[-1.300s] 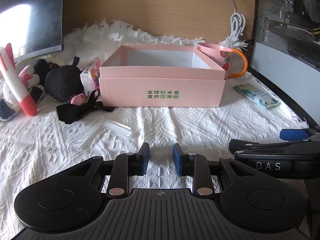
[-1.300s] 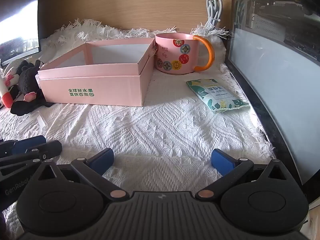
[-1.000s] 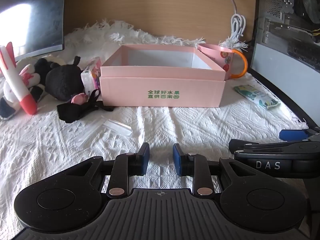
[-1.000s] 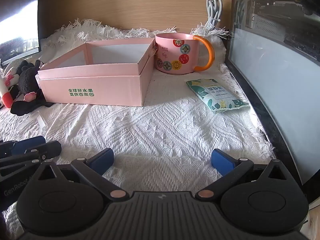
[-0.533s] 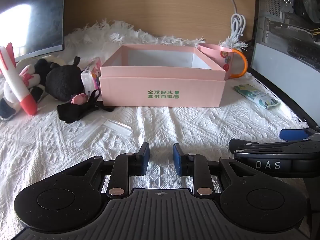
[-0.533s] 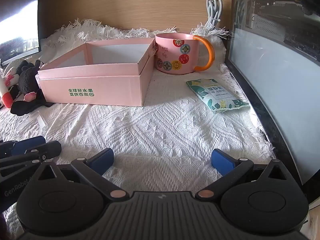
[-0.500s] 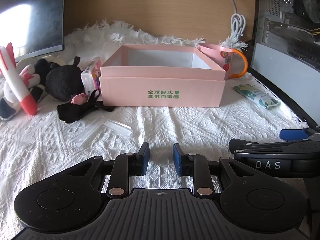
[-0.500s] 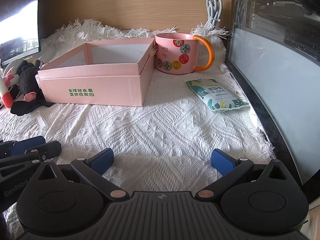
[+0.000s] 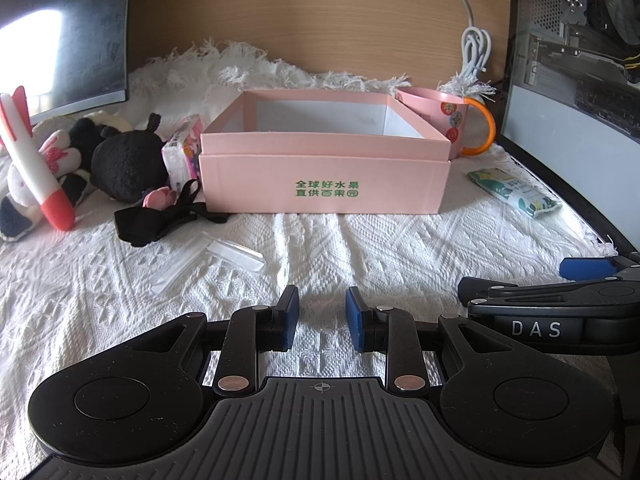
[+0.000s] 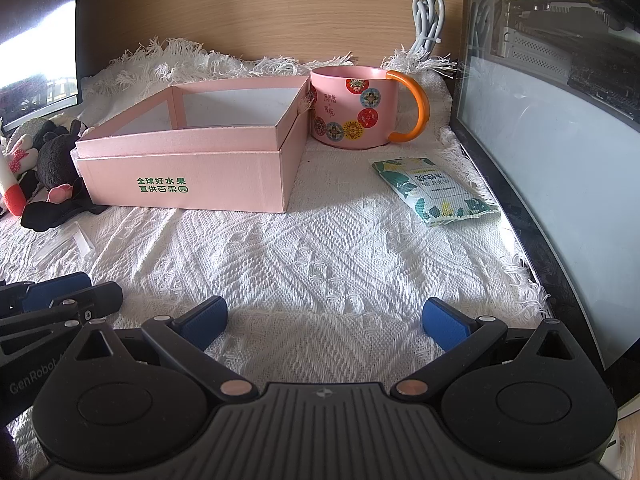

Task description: Organize soft objects

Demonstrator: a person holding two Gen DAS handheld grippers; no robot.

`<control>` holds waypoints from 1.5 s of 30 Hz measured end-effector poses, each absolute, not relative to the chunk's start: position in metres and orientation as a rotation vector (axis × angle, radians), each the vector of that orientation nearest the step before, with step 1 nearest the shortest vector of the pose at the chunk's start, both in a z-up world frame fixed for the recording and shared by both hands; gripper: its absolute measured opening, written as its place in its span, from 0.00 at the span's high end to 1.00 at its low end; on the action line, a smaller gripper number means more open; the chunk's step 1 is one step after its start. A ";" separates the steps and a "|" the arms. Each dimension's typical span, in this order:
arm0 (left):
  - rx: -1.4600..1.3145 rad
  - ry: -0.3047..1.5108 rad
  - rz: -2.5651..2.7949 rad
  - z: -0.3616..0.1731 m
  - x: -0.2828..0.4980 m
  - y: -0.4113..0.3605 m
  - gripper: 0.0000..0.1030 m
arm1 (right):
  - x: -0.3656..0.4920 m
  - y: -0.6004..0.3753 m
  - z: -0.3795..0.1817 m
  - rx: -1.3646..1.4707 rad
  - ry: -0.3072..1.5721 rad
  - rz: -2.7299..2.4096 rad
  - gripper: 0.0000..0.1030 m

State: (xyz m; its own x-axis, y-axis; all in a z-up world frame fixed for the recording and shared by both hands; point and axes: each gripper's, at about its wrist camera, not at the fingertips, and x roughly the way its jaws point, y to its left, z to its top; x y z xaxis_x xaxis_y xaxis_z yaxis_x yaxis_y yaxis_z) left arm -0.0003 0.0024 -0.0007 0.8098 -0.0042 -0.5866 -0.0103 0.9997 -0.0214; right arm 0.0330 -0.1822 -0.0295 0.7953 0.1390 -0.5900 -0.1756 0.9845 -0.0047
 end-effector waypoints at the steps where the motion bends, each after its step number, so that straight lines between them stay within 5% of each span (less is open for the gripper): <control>1: -0.024 0.627 0.003 -0.001 0.000 0.003 0.72 | 0.033 -0.182 -0.030 -0.060 0.629 0.169 0.00; 45: -0.024 0.624 0.011 -0.003 -0.014 -0.010 0.72 | 0.033 -0.181 -0.030 -0.060 0.629 0.169 0.00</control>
State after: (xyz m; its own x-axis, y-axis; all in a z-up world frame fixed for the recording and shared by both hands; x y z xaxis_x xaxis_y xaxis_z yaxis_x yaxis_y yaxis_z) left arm -0.0143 -0.0103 -0.0032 0.8114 0.0036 -0.5844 -0.0179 0.9997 -0.0188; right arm 0.0328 -0.1814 -0.0300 0.7957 0.1386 -0.5896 -0.1751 0.9845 -0.0048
